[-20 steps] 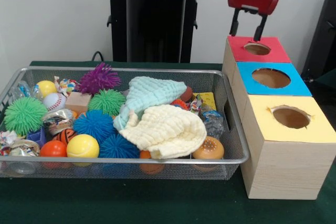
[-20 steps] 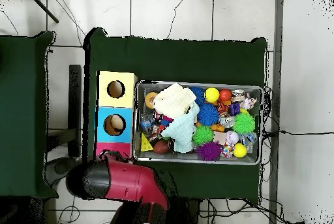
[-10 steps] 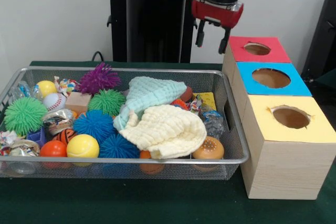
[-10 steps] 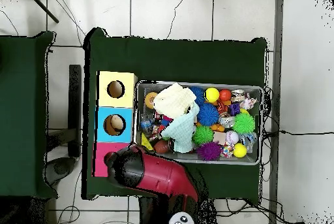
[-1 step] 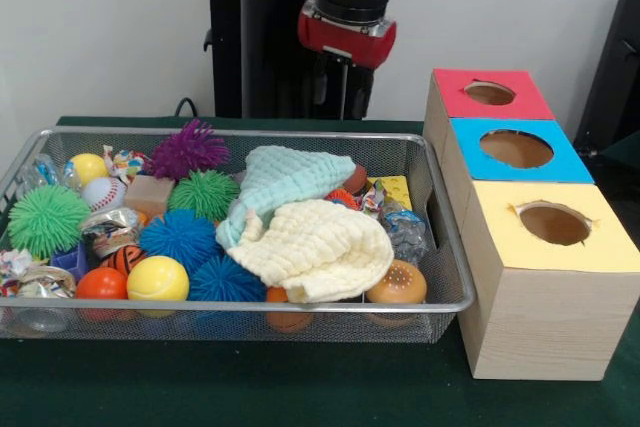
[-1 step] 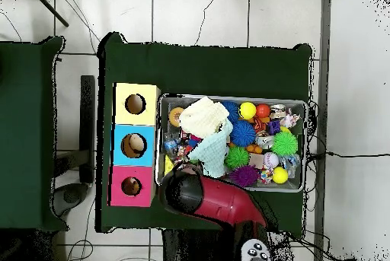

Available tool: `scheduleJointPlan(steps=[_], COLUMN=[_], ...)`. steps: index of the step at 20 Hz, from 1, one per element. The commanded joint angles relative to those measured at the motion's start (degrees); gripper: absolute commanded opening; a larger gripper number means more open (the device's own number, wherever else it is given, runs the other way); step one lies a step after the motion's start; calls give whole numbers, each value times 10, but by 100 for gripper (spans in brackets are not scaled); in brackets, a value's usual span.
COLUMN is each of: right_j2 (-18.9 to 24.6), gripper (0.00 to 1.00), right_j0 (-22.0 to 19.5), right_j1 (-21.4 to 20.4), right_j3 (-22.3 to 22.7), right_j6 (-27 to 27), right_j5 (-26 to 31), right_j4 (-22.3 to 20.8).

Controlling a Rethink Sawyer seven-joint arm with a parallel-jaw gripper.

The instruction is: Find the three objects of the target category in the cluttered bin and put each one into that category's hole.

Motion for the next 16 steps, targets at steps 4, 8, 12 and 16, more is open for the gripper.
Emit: scheduleJointPlan(steps=[4,8,12,16], right_j2=[80,90,95,102], gripper=[100,100,100,100], right_j0=[-50,-67,-79,-91], right_j1=[14,11,5,3], right_j3=[-44,-57,-66,-72], right_j6=[-35,-42,-37,-32], right_j5=[-12,3,14,19], right_j4=[-70,-85,-99,-109])
